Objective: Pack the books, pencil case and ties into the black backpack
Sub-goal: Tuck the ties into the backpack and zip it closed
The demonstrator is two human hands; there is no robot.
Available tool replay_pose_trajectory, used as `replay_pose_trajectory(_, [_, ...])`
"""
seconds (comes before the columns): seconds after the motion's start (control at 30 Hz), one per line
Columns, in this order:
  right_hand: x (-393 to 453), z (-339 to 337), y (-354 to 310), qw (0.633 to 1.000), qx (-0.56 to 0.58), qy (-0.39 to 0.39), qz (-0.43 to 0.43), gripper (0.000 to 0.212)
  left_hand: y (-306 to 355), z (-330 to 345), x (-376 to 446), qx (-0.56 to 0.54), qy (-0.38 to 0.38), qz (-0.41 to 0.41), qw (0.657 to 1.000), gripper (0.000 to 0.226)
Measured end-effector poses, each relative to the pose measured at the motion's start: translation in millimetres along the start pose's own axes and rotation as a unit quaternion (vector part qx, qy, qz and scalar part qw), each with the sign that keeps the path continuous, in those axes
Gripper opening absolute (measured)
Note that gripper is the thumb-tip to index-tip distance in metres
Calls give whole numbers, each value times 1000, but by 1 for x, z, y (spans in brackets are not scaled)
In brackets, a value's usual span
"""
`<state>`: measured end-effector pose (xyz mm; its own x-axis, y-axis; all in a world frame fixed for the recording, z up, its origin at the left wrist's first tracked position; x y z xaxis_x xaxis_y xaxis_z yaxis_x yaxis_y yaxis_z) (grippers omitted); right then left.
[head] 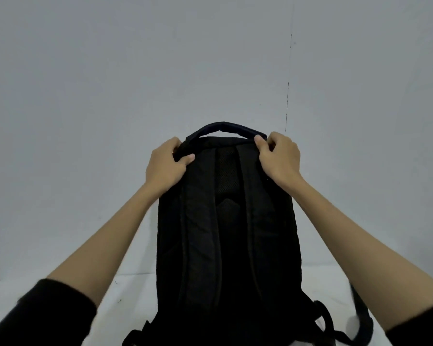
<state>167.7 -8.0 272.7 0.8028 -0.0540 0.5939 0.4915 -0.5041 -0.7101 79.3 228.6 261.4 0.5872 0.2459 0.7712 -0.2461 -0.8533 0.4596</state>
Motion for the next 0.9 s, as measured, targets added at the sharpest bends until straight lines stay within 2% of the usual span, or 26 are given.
replay_pose_trajectory(0.1, [-5, -8, 7, 998, 8, 59, -33, 34, -3, 10, -6, 40, 30, 27, 998, 22])
replay_pose_trajectory(0.17, [-8, -15, 17, 996, 19, 81, -23, 35, -9, 5, -12, 91, 48, 13, 995, 35])
replay_pose_trajectory(0.23, [-10, -10, 31, 999, -9, 39, 34, 43, -10, -11, -20, 104, 94, 4, 990, 40])
replay_pose_trajectory(0.27, [-13, -2, 39, 997, -37, -12, 72, 49, -15, -14, -24, 96, 81, -21, 992, 41])
replay_pose_trajectory(0.33, [-23, 20, 52, 985, -65, -109, 121, 54, -26, 2, -32, 88, -48, -88, 991, 54])
replay_pose_trajectory(0.37, [-27, 28, 53, 981, -40, -137, 130, 48, -27, 14, -39, 66, -119, -108, 985, 56])
replay_pose_trajectory(0.4, [-30, 36, 51, 977, 23, -157, 139, 36, -29, 26, -43, 23, -154, -116, 981, 47])
replay_pose_trajectory(0.43, [-33, 41, 45, 965, 113, -178, 154, 22, -25, 36, -45, -46, -158, -118, 979, 35])
replay_pose_trajectory(0.5, [-32, 43, 26, 929, 265, -197, 169, 14, -15, 40, -37, -175, -105, -112, 973, 39])
replay_pose_trajectory(0.6, [-23, 27, 0, 909, 348, -192, 122, 11, -3, 25, -13, -238, -30, -57, 969, 41])
replay_pose_trajectory(0.77, [-26, 21, 12, 912, 355, -187, 85, 17, 1, 33, 1, -272, -38, -14, 962, 36])
replay_pose_trajectory(0.83, [-26, 25, 20, 921, 328, -188, 90, 20, -1, 38, -6, -278, -40, -13, 960, 38])
replay_pose_trajectory(0.9, [-29, 27, 28, 934, 287, -190, 92, 14, -11, 40, -15, -248, -60, -23, 967, 38])
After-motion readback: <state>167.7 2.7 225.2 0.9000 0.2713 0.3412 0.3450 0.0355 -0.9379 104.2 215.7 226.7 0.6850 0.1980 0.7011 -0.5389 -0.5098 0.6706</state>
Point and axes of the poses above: each hand's wrist, its own x-axis towards the middle knuckle, its own z-axis out of the palm, y = z × x, the point moved 9 cm from there along x, towards the middle knuckle, and after that the axes turned 11 degrees about z, right-handed, at the moved point
